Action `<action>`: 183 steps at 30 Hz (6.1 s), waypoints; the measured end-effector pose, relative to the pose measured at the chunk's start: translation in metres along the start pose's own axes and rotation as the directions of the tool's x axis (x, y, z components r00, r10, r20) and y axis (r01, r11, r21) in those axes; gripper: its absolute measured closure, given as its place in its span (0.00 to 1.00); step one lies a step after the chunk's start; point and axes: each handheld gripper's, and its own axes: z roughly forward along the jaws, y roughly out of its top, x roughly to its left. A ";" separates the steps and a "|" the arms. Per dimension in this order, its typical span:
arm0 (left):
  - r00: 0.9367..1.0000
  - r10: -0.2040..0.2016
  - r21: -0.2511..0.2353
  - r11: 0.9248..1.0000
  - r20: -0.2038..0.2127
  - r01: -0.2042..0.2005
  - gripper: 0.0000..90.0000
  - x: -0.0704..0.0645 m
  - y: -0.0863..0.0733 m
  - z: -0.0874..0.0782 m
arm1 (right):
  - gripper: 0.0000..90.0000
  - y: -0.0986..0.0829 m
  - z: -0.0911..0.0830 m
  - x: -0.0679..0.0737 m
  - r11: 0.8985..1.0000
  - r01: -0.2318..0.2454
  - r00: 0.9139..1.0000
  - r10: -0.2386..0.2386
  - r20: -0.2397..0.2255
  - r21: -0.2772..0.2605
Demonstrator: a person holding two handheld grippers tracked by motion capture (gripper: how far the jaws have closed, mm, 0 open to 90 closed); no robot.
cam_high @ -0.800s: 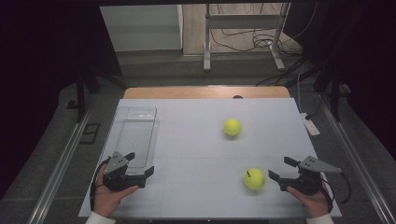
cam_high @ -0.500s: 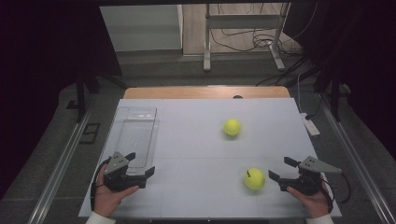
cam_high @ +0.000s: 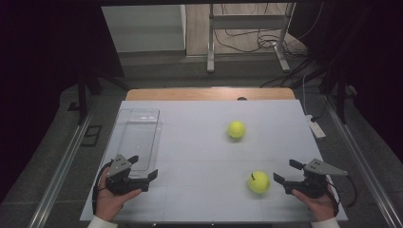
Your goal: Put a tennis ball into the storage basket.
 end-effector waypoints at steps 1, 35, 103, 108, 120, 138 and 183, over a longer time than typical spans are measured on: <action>1.000 0.000 0.001 1.000 0.000 0.000 0.10 0.000 0.000 0.000 | 0.14 0.000 0.000 0.000 1.000 0.000 1.000 0.000 0.001 0.001; 0.998 0.036 0.007 0.999 0.045 -0.037 0.10 -0.020 0.011 0.010 | 0.15 -0.009 -0.006 -0.011 0.999 -0.033 0.999 0.034 0.019 -0.002; 0.966 0.117 0.082 0.987 0.230 -0.139 0.10 -0.074 0.037 0.069 | 0.15 -0.004 0.003 -0.001 1.000 -0.002 1.000 0.002 0.001 0.016; 0.961 0.124 0.082 0.985 0.248 -0.149 0.10 -0.079 0.039 0.074 | 0.15 -0.005 0.003 -0.001 1.000 -0.003 1.000 0.003 0.000 0.013; 0.952 0.133 0.091 0.982 0.274 -0.163 0.10 -0.088 0.044 0.084 | 0.15 -0.005 0.003 -0.002 1.000 -0.002 1.000 0.002 0.004 0.014; 0.940 0.143 0.094 0.979 0.310 -0.180 0.09 -0.102 0.055 0.099 | 0.15 -0.005 0.002 -0.003 1.000 -0.005 1.000 0.004 0.013 0.014; 0.908 0.171 0.107 0.968 0.383 -0.227 0.09 -0.138 0.071 0.137 | 0.15 -0.006 0.003 -0.004 1.000 -0.009 1.000 0.009 0.016 0.013</action>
